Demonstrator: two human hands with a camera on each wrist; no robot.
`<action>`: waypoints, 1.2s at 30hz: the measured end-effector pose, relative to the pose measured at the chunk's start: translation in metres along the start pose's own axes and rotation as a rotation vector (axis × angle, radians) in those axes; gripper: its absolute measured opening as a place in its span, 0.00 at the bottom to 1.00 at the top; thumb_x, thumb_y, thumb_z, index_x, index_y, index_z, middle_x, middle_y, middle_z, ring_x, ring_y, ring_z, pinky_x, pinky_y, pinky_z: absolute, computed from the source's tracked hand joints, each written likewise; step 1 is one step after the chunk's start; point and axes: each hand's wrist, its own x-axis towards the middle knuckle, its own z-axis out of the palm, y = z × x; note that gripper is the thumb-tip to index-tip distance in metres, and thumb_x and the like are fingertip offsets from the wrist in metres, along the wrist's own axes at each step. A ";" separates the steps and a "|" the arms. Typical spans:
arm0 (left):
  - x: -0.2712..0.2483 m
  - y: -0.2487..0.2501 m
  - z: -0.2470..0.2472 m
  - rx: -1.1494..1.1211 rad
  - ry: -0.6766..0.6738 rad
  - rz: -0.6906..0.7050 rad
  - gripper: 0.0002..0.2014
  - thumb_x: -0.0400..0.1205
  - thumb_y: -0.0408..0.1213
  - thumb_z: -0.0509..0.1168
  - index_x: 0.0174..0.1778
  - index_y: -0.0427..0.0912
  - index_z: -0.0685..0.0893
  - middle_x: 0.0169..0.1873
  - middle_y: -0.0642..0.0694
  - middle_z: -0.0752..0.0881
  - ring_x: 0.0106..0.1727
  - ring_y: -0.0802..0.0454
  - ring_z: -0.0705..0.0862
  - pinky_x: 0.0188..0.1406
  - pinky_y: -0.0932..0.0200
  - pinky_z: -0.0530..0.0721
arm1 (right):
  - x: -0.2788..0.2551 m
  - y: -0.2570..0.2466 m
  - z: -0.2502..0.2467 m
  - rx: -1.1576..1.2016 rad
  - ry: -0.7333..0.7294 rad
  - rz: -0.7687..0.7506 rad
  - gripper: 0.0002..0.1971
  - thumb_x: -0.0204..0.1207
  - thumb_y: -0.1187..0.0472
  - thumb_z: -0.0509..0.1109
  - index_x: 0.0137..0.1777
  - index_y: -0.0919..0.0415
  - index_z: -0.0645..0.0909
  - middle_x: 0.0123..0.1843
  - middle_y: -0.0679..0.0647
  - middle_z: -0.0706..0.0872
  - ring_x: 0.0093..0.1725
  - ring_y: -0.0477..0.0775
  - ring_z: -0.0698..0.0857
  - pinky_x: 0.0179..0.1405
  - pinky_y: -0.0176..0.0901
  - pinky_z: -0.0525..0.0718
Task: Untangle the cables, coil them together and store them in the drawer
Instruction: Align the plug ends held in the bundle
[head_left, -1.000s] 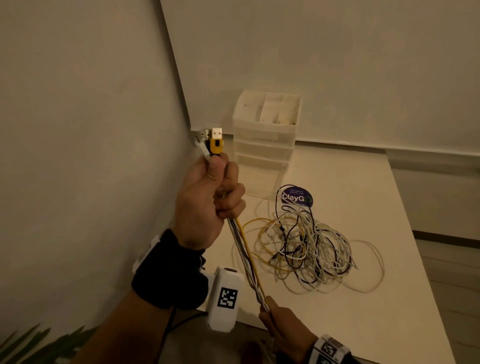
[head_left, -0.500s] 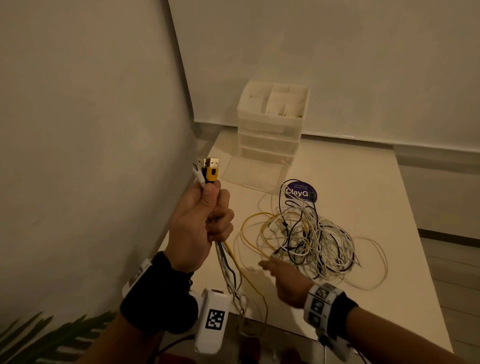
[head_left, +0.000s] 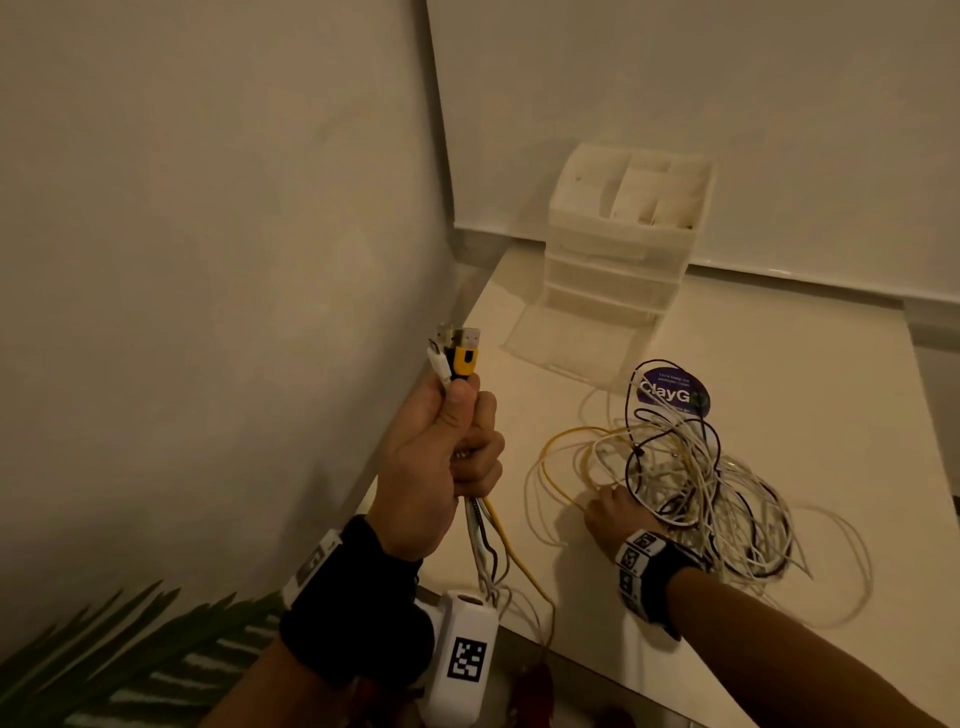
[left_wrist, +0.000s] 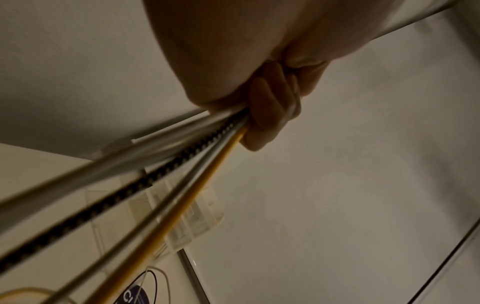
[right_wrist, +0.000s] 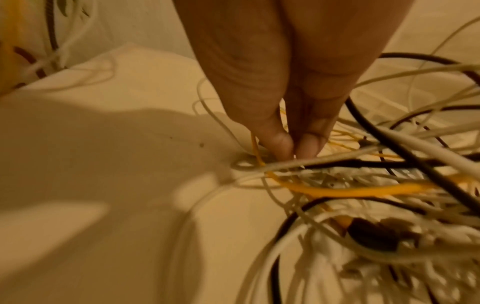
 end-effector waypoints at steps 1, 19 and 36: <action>0.001 -0.001 -0.002 0.003 0.003 -0.002 0.14 0.86 0.42 0.51 0.35 0.42 0.62 0.24 0.50 0.61 0.19 0.59 0.56 0.16 0.64 0.54 | 0.000 0.003 -0.002 0.012 0.009 -0.002 0.18 0.85 0.70 0.51 0.72 0.72 0.71 0.72 0.69 0.71 0.72 0.72 0.70 0.70 0.60 0.74; 0.090 -0.033 0.069 0.238 -0.084 -0.022 0.11 0.89 0.43 0.55 0.42 0.42 0.65 0.26 0.48 0.60 0.20 0.57 0.54 0.16 0.65 0.54 | -0.117 0.108 -0.176 1.917 0.833 -0.143 0.21 0.85 0.75 0.54 0.72 0.57 0.74 0.32 0.58 0.76 0.30 0.53 0.72 0.30 0.42 0.75; 0.113 -0.063 0.148 0.475 -0.081 0.035 0.08 0.86 0.35 0.62 0.40 0.40 0.79 0.22 0.59 0.81 0.22 0.65 0.78 0.21 0.74 0.74 | -0.147 0.096 -0.194 1.864 1.223 0.167 0.19 0.73 0.74 0.72 0.36 0.60 0.64 0.33 0.75 0.80 0.31 0.71 0.82 0.37 0.67 0.86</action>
